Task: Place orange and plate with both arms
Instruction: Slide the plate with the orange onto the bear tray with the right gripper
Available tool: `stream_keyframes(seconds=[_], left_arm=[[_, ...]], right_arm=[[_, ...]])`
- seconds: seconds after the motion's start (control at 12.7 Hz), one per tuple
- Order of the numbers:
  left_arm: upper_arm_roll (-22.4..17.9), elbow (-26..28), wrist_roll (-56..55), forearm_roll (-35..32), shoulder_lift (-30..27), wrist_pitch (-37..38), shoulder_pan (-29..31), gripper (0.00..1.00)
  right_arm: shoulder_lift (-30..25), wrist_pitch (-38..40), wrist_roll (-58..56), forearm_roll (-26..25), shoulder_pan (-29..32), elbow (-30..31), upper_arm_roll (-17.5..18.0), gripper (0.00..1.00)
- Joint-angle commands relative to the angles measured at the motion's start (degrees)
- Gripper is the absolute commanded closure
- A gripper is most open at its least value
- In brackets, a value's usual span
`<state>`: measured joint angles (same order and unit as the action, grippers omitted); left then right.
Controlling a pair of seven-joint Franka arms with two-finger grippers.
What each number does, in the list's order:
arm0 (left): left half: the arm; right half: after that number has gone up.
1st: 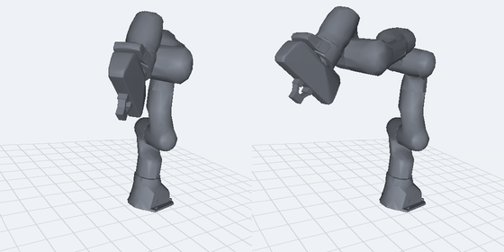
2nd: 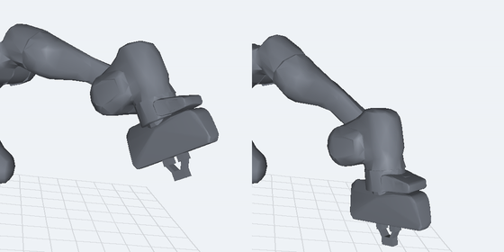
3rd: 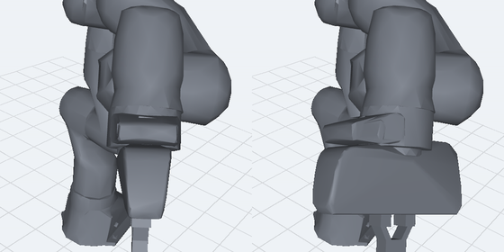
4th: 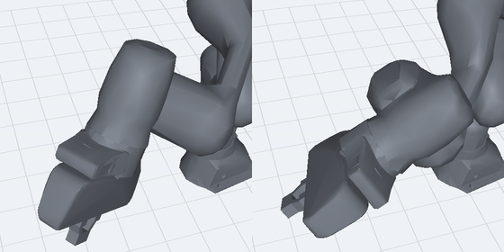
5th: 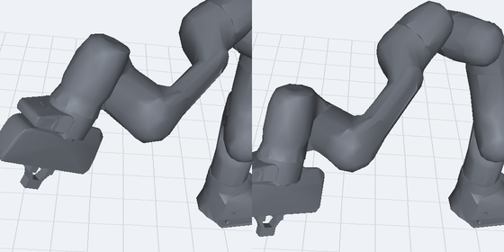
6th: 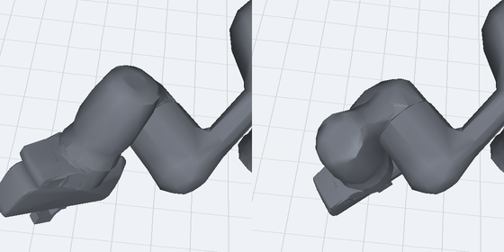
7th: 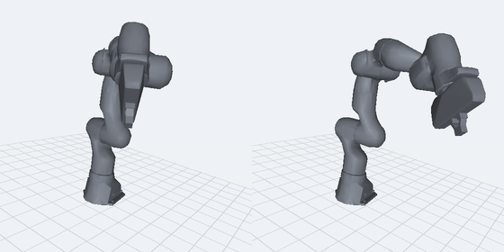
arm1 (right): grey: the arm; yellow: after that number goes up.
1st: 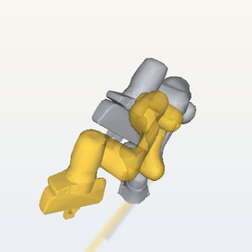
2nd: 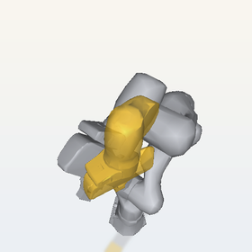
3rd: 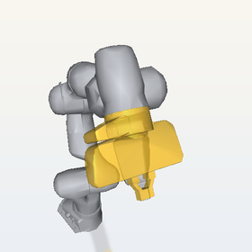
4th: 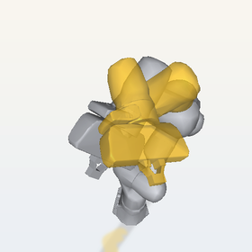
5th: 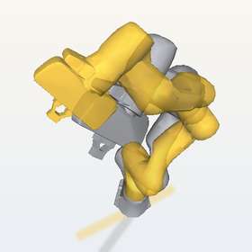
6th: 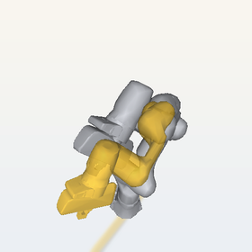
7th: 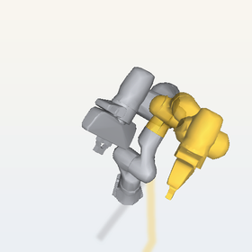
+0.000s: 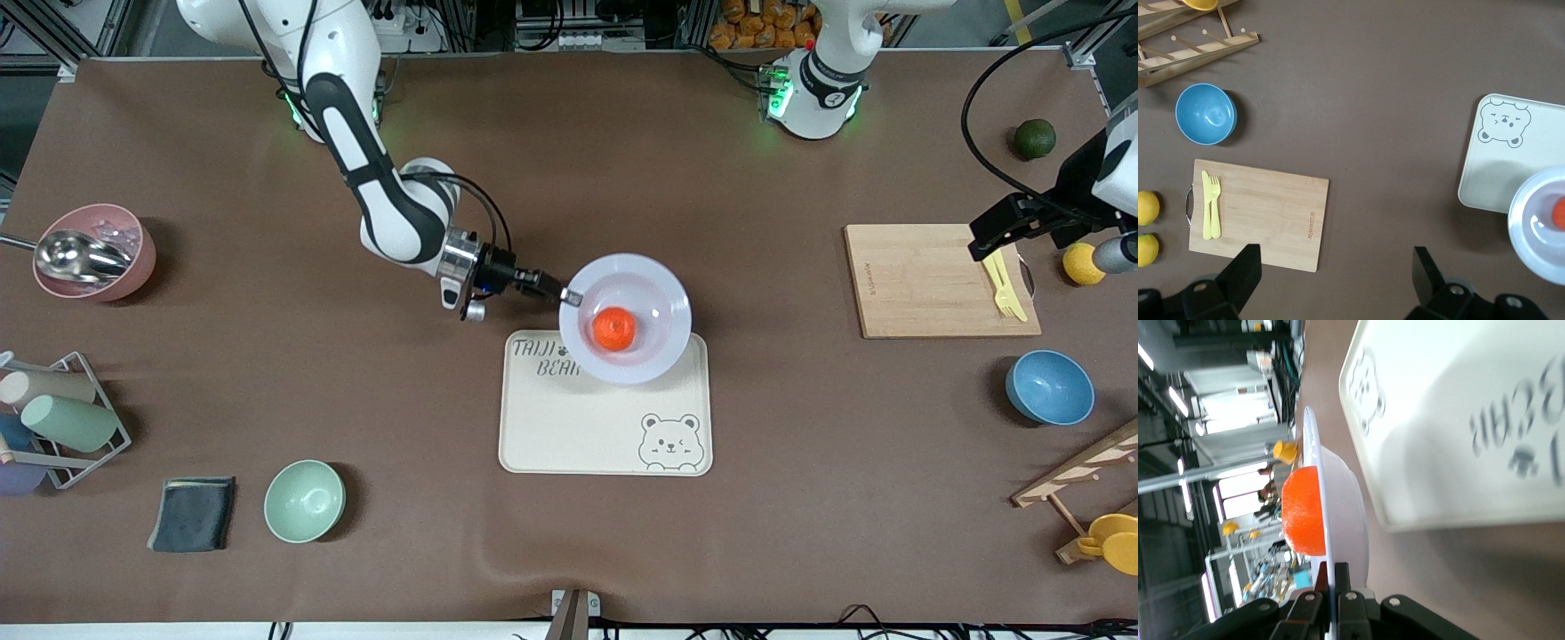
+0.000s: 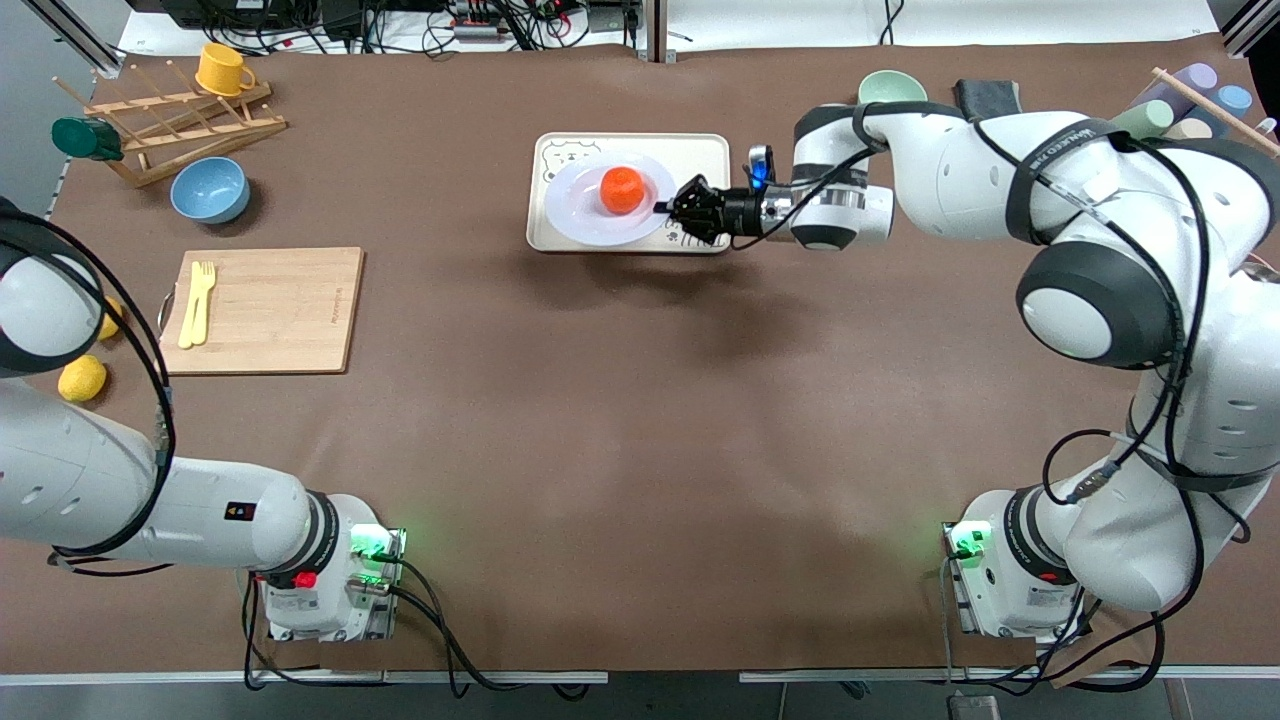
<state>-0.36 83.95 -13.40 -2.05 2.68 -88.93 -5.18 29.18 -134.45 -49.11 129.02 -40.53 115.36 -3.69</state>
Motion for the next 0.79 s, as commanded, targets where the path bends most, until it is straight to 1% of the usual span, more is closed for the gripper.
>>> stream_keyframes(seconds=[0.0, 0.08, 0.24, 0.55, 0.71], left_arm=[[-0.2, 0.2, 1.1, 0.6, -1.5, 1.0, 0.3, 0.00], [-0.1, 0.2, 1.1, 0.4, -1.5, 1.0, 0.3, 0.00], [0.1, 0.2, 1.1, 0.4, -1.6, 1.0, 0.3, 0.00], [-0.3, 0.3, 1.2, 0.7, -2.3, 1.7, 0.3, 0.00], [-0.4, 0.3, 1.2, 0.7, -2.3, 1.7, 0.4, 0.00]], right_arm=[[7.1, -3.3, 0.8, 1.1, 1.4, -8.8, 0.6, 1.00], [8.9, -4.6, 0.8, 1.0, 1.7, -10.8, 0.6, 1.00], [11.0, -5.5, 0.9, 0.4, 3.1, -13.0, 0.6, 1.00], [13.2, -5.6, 0.9, -0.5, 4.0, -14.8, 0.5, 1.00], [14.2, -7.3, 0.9, -0.5, 4.0, -15.8, 0.5, 1.00]])
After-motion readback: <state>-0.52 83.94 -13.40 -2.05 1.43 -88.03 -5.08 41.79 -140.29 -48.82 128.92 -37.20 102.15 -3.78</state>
